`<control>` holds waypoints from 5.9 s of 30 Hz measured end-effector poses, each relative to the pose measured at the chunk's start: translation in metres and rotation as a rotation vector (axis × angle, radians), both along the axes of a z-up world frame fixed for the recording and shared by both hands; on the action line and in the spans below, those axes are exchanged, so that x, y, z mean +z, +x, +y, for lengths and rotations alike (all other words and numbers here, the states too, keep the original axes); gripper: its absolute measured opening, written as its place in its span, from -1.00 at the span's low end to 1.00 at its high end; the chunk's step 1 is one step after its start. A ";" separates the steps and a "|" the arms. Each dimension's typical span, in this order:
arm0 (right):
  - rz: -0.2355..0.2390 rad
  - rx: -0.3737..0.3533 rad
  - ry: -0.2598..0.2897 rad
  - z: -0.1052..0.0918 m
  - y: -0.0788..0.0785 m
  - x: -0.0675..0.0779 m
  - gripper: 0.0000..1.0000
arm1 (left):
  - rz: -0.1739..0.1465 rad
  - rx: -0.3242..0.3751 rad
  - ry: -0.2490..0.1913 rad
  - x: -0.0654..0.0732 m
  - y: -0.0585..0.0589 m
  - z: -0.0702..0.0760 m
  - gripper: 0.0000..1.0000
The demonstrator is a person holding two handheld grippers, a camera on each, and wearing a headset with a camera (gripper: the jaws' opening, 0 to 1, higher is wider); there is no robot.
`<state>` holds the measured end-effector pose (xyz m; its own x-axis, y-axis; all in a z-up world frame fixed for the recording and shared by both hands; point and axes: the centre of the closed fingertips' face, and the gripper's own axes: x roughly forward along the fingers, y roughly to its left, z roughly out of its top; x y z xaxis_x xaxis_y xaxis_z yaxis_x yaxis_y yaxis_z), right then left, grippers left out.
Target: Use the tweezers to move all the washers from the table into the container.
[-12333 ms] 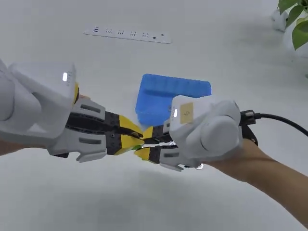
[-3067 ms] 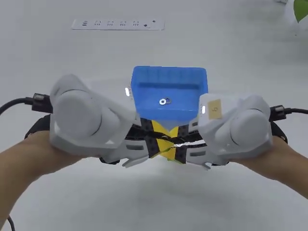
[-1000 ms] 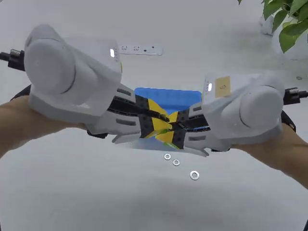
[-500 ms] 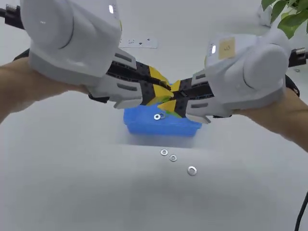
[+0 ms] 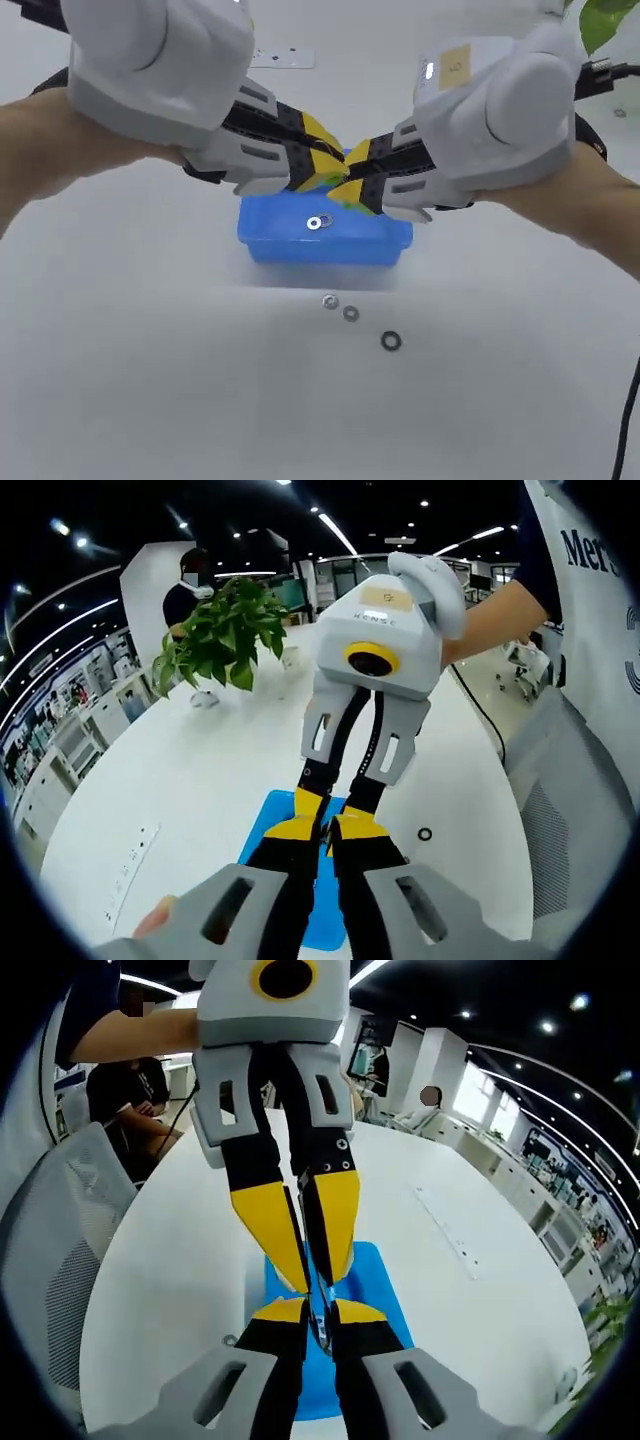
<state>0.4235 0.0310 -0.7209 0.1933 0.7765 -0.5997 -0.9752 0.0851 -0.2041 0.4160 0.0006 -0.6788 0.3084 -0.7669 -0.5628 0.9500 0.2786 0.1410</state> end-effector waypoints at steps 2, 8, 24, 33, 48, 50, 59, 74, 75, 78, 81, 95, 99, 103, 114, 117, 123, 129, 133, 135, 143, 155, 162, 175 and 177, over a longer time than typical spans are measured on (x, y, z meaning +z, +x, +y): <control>0.011 0.001 0.015 0.001 0.002 -0.004 -0.80 | 0.003 -0.001 0.002 -0.004 0.003 0.000 -0.82; 0.043 0.002 0.034 0.004 0.007 -0.016 -0.80 | 0.018 0.002 0.010 -0.020 0.014 0.003 -0.82; 0.092 0.006 0.034 0.003 0.010 -0.041 -0.80 | 0.052 -0.012 0.037 -0.044 0.021 -0.002 -0.83; 0.105 -0.008 0.027 0.001 0.011 -0.047 -0.80 | 0.054 -0.006 0.041 -0.051 0.020 -0.004 -0.82; 0.084 -0.018 0.025 -0.002 0.012 -0.039 -0.79 | 0.021 -0.017 0.023 -0.040 0.016 -0.007 -0.83; 0.079 -0.015 0.027 -0.002 0.010 -0.034 -0.79 | 0.017 -0.021 0.020 -0.035 0.013 -0.007 -0.83; 0.035 -0.005 0.041 -0.004 -0.002 -0.009 -0.79 | -0.026 -0.024 0.001 -0.009 -0.002 -0.011 -0.83; 0.013 0.000 0.066 -0.002 -0.044 0.016 -0.79 | -0.051 -0.004 -0.022 0.018 -0.044 -0.012 -0.83; 0.014 0.003 0.066 -0.002 -0.047 0.017 -0.79 | -0.048 -0.001 -0.025 0.019 -0.048 -0.011 -0.83; 0.014 0.009 0.065 -0.001 -0.054 0.018 -0.79 | -0.049 0.002 -0.028 0.021 -0.058 -0.011 -0.83; 0.023 0.011 0.072 0.000 -0.064 0.018 -0.79 | -0.047 0.004 -0.029 0.022 -0.069 -0.011 -0.83; 0.078 0.041 0.067 0.006 -0.097 0.001 -0.78 | 0.010 0.062 -0.062 0.006 -0.096 -0.003 -0.84; 0.098 0.049 0.058 0.007 -0.104 -0.008 -0.78 | 0.039 0.083 -0.076 -0.003 -0.099 -0.001 -0.83; 0.121 0.049 0.053 0.006 -0.108 -0.017 -0.78 | 0.068 0.091 -0.077 -0.010 -0.101 0.000 -0.84; 0.143 0.051 0.051 0.004 -0.108 -0.026 -0.78 | 0.081 0.083 -0.071 -0.020 -0.100 0.000 -0.84; 0.140 0.048 0.053 0.005 -0.106 -0.027 -0.78 | 0.075 0.083 -0.072 -0.022 -0.098 0.001 -0.84; 0.119 0.045 0.047 0.006 -0.098 -0.032 -0.78 | 0.081 0.095 -0.054 -0.027 -0.090 0.001 -0.84; 0.120 0.026 0.048 0.002 -0.086 -0.033 -0.78 | 0.087 0.110 -0.069 -0.028 -0.079 -0.001 -0.84; 0.124 0.019 0.047 0.001 -0.083 -0.036 -0.78 | 0.087 0.110 -0.063 -0.031 -0.077 -0.002 -0.84; 0.127 0.017 0.045 0.002 -0.082 -0.039 -0.77 | 0.088 0.109 -0.059 -0.033 -0.076 -0.003 -0.84; 0.143 0.018 0.041 0.004 -0.079 -0.046 -0.77 | 0.107 0.117 -0.058 -0.040 -0.073 -0.001 -0.84; 0.158 0.016 0.036 0.003 -0.079 -0.052 -0.77 | 0.118 0.118 -0.058 -0.046 -0.071 -0.002 -0.84; 0.162 0.014 0.038 0.003 -0.078 -0.053 -0.77 | 0.122 0.119 -0.061 -0.046 -0.070 -0.002 -0.84; 0.146 0.011 0.032 0.002 -0.075 -0.053 -0.77 | 0.102 0.112 -0.058 -0.045 -0.068 -0.005 -0.84; 0.145 0.012 0.035 0.002 -0.074 -0.052 -0.77 | 0.103 0.113 -0.064 -0.044 -0.067 -0.005 -0.84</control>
<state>0.3490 0.0328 -0.7732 0.0972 0.7989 -0.5935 -0.9953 0.0779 -0.0582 0.3485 -0.0046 -0.7232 0.3378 -0.7659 -0.5471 0.9207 0.3897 0.0229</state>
